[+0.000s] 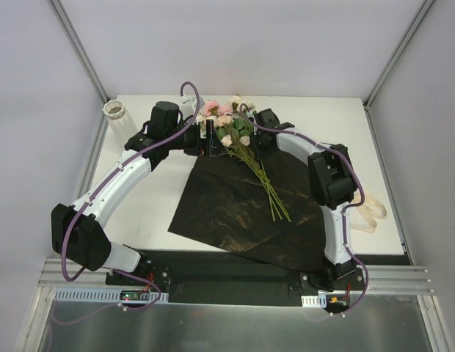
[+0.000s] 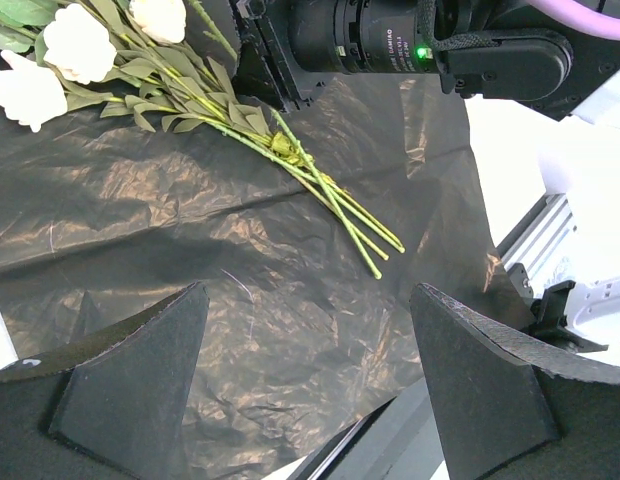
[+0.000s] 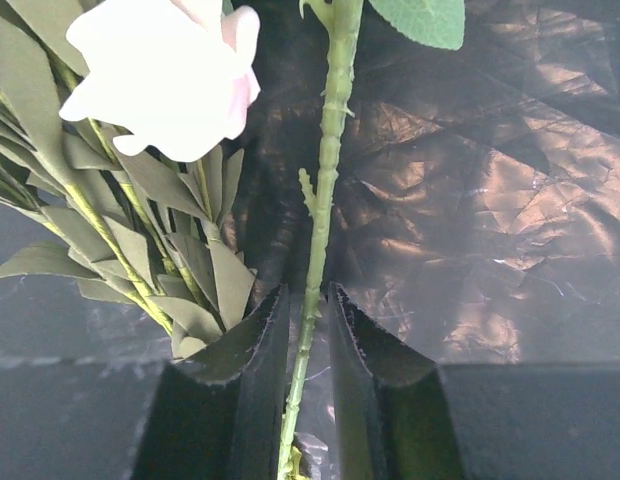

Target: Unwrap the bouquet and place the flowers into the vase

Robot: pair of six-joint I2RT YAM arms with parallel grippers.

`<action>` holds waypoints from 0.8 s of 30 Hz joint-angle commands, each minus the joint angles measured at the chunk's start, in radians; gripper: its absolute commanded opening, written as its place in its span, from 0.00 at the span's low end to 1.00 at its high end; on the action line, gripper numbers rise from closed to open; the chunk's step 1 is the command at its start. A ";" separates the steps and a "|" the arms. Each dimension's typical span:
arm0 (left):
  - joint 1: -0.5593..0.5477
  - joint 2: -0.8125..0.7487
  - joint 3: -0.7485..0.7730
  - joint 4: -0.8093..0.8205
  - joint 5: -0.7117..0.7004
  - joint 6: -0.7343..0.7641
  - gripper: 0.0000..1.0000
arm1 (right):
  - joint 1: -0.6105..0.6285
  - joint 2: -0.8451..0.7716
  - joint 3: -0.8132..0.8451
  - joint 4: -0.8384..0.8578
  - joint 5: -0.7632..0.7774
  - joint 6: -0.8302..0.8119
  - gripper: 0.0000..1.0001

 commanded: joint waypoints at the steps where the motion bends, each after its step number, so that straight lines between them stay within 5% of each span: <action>1: -0.005 0.001 0.035 0.013 0.026 -0.012 0.81 | -0.003 0.001 0.055 -0.013 0.012 -0.010 0.24; 7: -0.005 0.014 0.038 0.013 0.045 -0.021 0.80 | -0.016 -0.012 0.079 -0.010 0.047 0.002 0.00; 17: -0.005 0.014 0.040 0.012 0.048 -0.024 0.80 | -0.020 -0.403 -0.244 0.268 0.108 0.082 0.00; 24: -0.005 0.018 0.046 0.010 0.071 -0.026 0.80 | -0.015 -0.681 -0.555 0.615 -0.009 0.157 0.00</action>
